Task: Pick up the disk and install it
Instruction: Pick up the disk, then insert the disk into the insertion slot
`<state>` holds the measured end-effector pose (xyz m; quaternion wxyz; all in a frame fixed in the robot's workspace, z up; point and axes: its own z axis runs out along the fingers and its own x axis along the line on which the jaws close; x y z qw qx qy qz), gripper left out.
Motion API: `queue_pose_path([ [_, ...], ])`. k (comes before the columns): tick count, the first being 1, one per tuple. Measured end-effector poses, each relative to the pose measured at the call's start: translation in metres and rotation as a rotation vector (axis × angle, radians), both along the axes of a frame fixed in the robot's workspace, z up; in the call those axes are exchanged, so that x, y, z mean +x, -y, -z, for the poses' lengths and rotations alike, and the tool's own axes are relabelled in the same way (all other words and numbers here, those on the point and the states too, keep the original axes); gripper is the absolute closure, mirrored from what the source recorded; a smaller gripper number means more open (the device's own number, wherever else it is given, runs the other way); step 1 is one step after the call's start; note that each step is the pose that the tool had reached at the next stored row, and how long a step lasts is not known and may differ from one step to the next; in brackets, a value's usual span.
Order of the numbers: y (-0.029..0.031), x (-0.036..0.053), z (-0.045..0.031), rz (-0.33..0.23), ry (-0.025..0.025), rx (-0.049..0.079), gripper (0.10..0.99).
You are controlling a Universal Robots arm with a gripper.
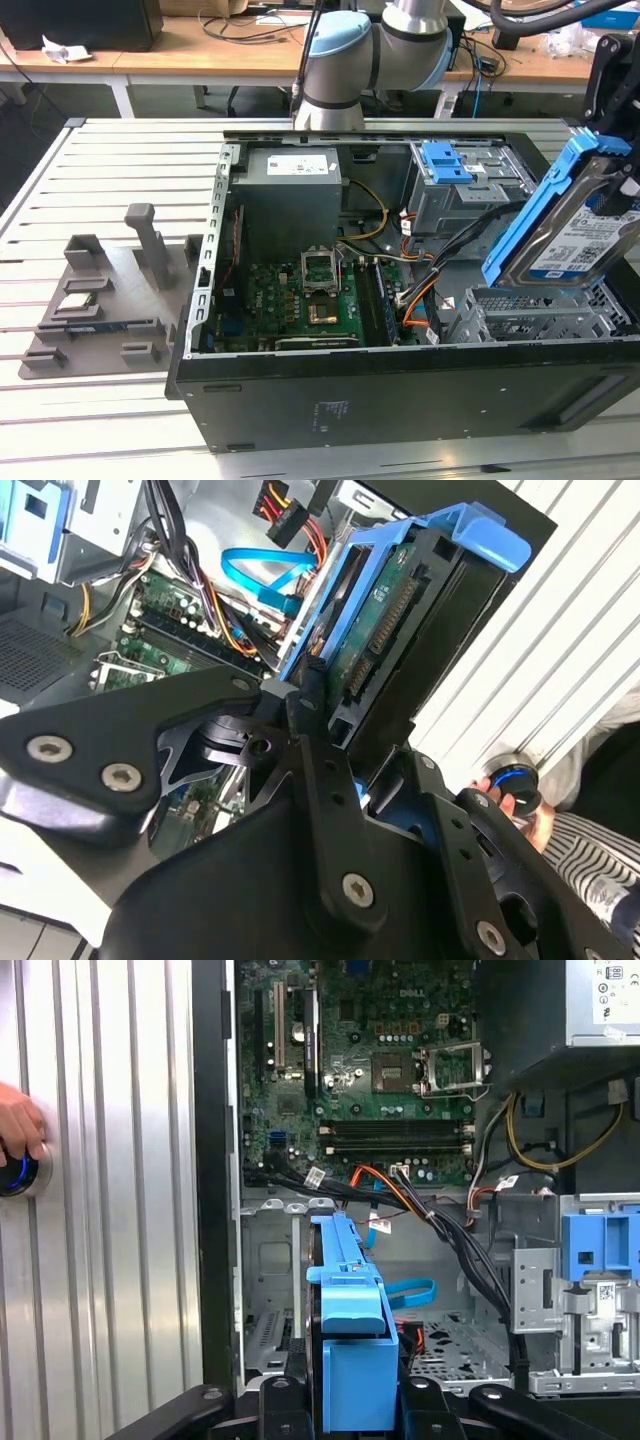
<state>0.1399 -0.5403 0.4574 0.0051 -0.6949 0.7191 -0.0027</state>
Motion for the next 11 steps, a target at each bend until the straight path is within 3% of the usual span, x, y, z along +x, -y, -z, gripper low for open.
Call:
queue_pose_path([
  [11,0.0002,0.0022,0.0034,0.0,0.0,0.0,0.722],
])
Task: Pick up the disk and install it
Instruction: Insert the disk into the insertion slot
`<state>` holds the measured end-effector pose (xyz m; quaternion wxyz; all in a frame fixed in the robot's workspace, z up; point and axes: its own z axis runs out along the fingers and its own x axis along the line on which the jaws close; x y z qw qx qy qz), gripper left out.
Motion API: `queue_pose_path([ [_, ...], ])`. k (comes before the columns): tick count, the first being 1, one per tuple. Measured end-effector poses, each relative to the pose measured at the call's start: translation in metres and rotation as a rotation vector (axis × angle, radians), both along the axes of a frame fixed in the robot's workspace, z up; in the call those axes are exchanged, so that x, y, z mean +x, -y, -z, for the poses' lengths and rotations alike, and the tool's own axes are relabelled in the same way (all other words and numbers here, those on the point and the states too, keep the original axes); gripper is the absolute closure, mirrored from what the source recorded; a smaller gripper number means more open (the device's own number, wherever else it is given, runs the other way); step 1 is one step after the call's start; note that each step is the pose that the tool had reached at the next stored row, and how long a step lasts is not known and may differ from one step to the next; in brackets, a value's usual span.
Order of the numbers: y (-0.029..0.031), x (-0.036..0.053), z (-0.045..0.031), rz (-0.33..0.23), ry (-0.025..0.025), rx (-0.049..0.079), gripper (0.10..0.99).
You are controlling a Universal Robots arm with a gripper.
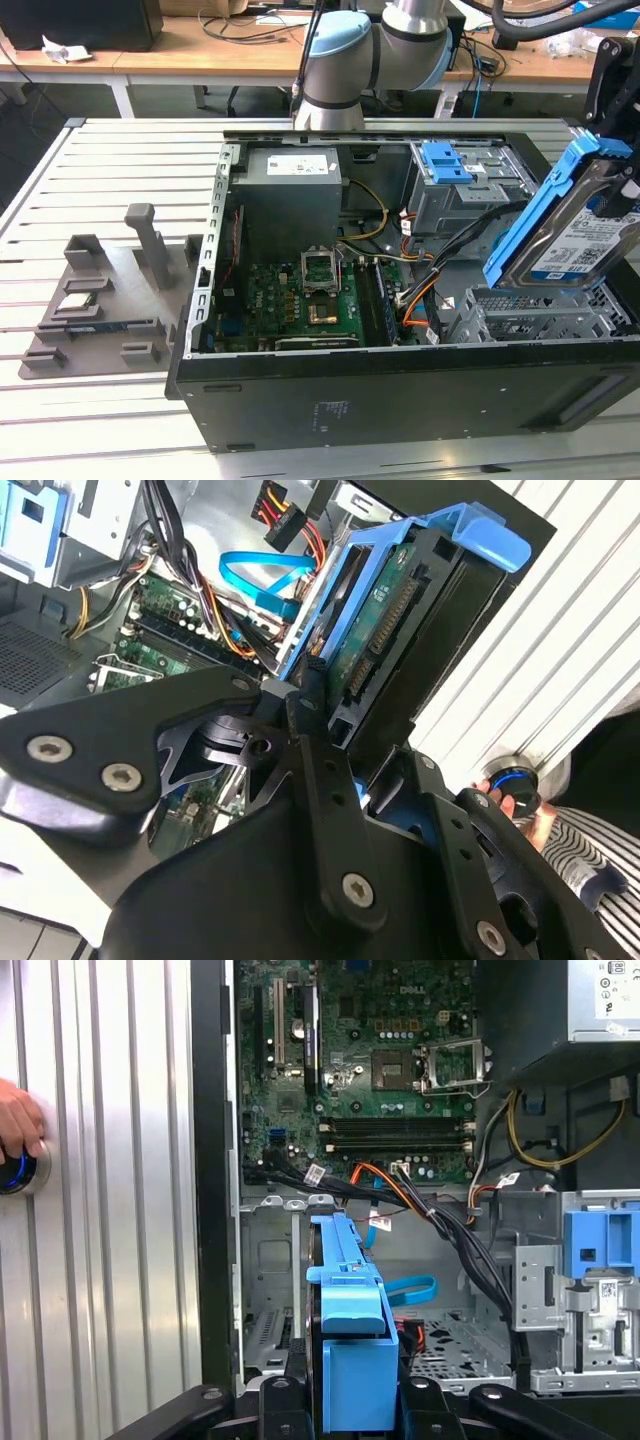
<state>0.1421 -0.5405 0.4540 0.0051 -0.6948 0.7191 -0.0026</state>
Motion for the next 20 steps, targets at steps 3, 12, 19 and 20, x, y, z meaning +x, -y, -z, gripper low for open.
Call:
queue_pose_path([
  [3,0.0009,0.0,0.0039,0.0,0.0,0.0,0.722],
  [12,0.0039,-0.0009,0.017,0.0,0.0,0.0,0.722],
  [19,0.0049,-0.0027,0.0298,0.0,0.0001,0.0,0.722],
  [20,0.0052,-0.0031,0.0328,0.0,0.0,0.0,0.722],
])
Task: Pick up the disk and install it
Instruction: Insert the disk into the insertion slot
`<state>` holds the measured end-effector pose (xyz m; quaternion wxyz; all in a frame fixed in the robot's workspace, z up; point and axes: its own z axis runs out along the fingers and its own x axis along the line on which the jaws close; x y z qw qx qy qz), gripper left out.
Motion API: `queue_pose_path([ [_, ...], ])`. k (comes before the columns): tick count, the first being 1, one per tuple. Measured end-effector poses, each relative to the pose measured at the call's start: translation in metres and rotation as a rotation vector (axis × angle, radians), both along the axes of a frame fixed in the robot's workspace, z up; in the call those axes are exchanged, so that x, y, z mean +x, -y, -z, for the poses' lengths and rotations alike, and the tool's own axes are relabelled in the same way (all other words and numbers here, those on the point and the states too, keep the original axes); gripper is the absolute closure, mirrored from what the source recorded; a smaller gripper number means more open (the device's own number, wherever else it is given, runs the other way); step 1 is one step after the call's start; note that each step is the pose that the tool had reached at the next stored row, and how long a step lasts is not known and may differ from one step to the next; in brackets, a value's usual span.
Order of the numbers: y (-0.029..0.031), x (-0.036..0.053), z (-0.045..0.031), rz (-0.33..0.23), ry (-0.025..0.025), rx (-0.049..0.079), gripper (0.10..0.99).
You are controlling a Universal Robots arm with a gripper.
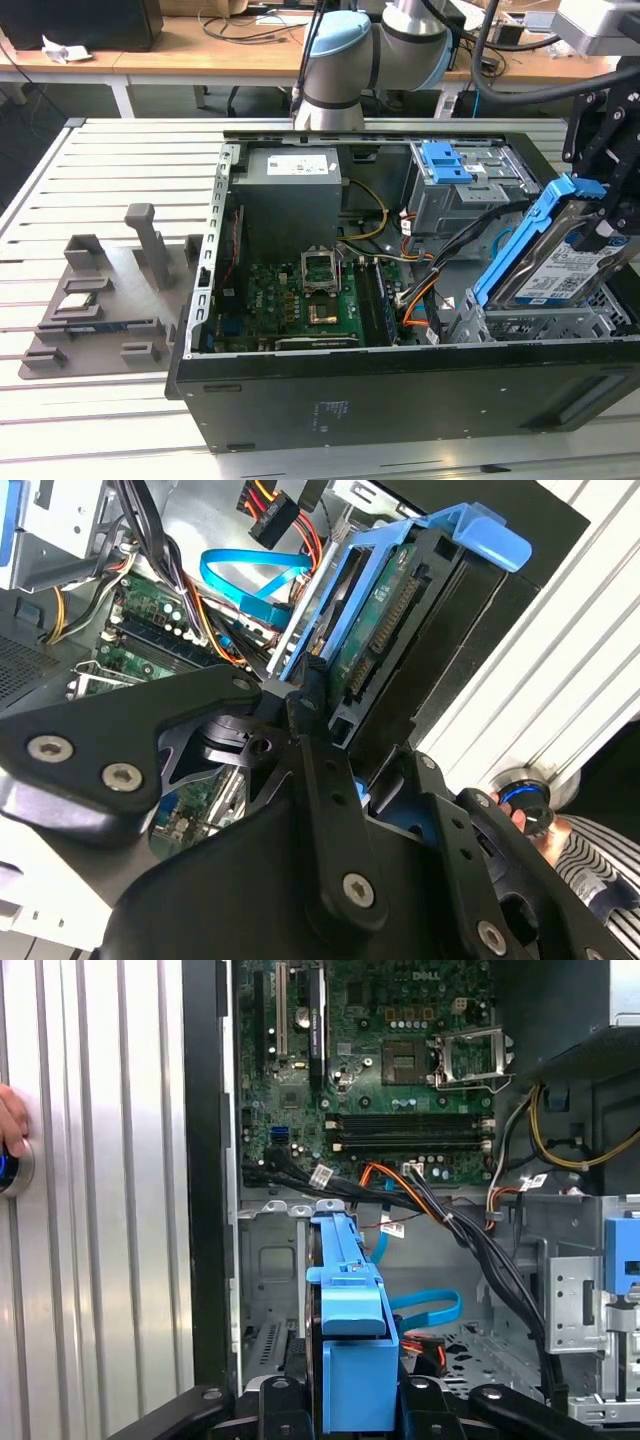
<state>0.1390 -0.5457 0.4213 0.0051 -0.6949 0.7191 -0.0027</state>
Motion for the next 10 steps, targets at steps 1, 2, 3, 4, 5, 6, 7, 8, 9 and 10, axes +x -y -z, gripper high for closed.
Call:
queue_pose_path([
  [1,0.0001,-0.0002,0.0013,0.0,0.0,0.0,0.722],
  [2,0.0002,-0.0004,0.0024,0.0,0.0,0.0,0.722],
  [3,0.0003,-0.0005,0.0038,0.0,0.0,0.0,0.722],
  [4,0.0003,-0.0006,0.0049,0.0,0.0,0.0,0.722],
  [5,0.0004,-0.0006,0.0061,0.0,-0.0001,0.0,0.722],
  [6,0.0004,-0.0007,0.0073,0.0,0.0,0.0,0.722],
  [7,0.0005,-0.0008,0.0098,0.0,0.0,0.0,0.722],
  [8,0.0005,-0.0008,0.0112,0.0,0.0,0.0,0.722],
  [9,0.0005,-0.0009,0.0123,0.0,0.0,0.0,0.722],
  [10,0.0005,-0.0009,0.0142,0.0,0.0,0.0,0.722],
])
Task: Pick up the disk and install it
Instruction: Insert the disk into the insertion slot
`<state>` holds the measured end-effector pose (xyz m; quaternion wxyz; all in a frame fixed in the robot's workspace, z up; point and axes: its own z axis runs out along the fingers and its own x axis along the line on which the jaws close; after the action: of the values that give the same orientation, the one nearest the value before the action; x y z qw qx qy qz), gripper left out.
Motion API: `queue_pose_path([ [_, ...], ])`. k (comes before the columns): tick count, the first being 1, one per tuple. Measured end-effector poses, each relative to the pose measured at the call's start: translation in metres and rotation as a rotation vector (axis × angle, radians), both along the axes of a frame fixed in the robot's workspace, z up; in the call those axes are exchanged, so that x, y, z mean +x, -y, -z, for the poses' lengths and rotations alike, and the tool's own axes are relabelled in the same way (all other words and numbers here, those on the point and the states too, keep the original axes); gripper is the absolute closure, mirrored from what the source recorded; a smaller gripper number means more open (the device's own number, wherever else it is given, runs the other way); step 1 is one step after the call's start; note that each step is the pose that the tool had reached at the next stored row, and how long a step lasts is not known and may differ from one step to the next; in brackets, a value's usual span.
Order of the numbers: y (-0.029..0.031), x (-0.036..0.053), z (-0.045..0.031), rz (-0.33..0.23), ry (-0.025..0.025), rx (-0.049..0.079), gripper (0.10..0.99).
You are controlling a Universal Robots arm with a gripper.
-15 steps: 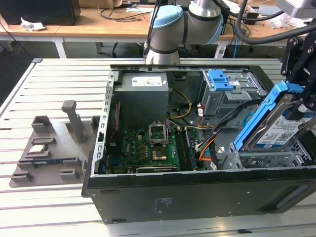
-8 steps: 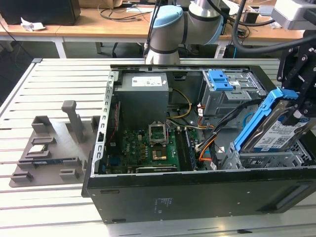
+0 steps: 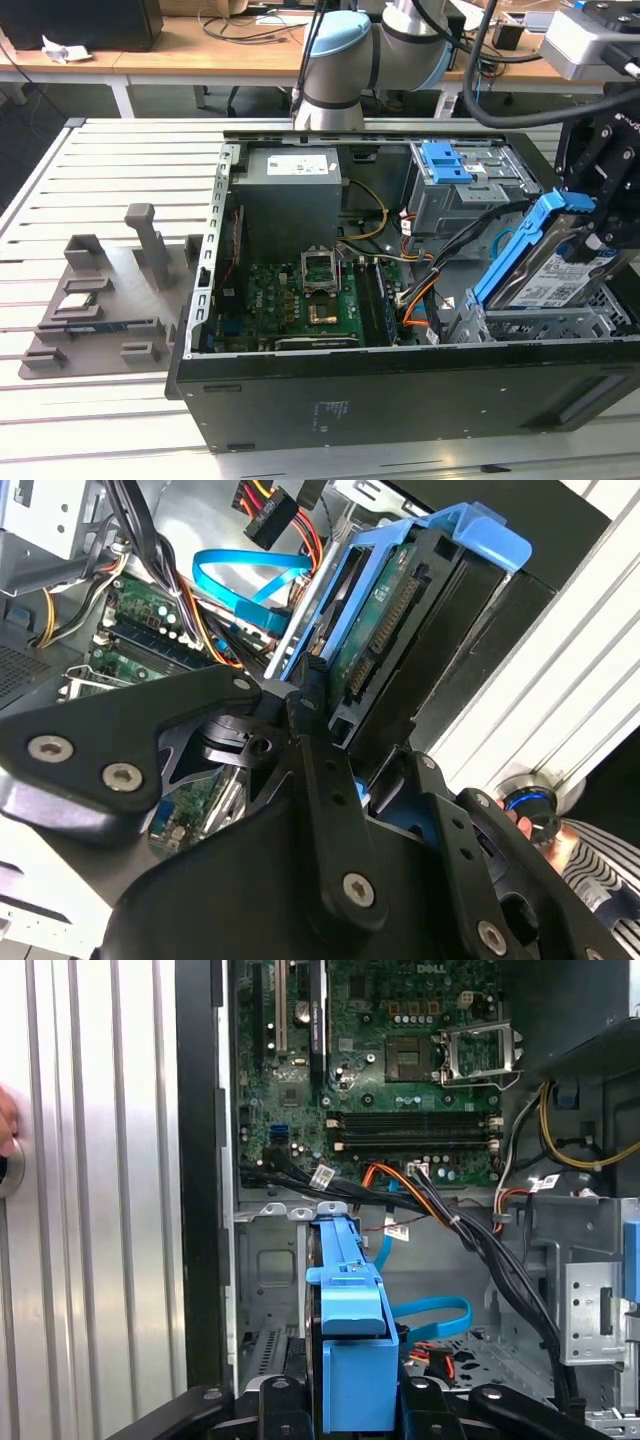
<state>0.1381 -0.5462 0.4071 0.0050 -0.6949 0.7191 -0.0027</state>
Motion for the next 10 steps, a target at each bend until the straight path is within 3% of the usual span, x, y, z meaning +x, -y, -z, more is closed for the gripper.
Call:
queue_pose_path([
  [10,0.0,-0.0006,0.0145,0.0,0.0,0.0,0.722],
])
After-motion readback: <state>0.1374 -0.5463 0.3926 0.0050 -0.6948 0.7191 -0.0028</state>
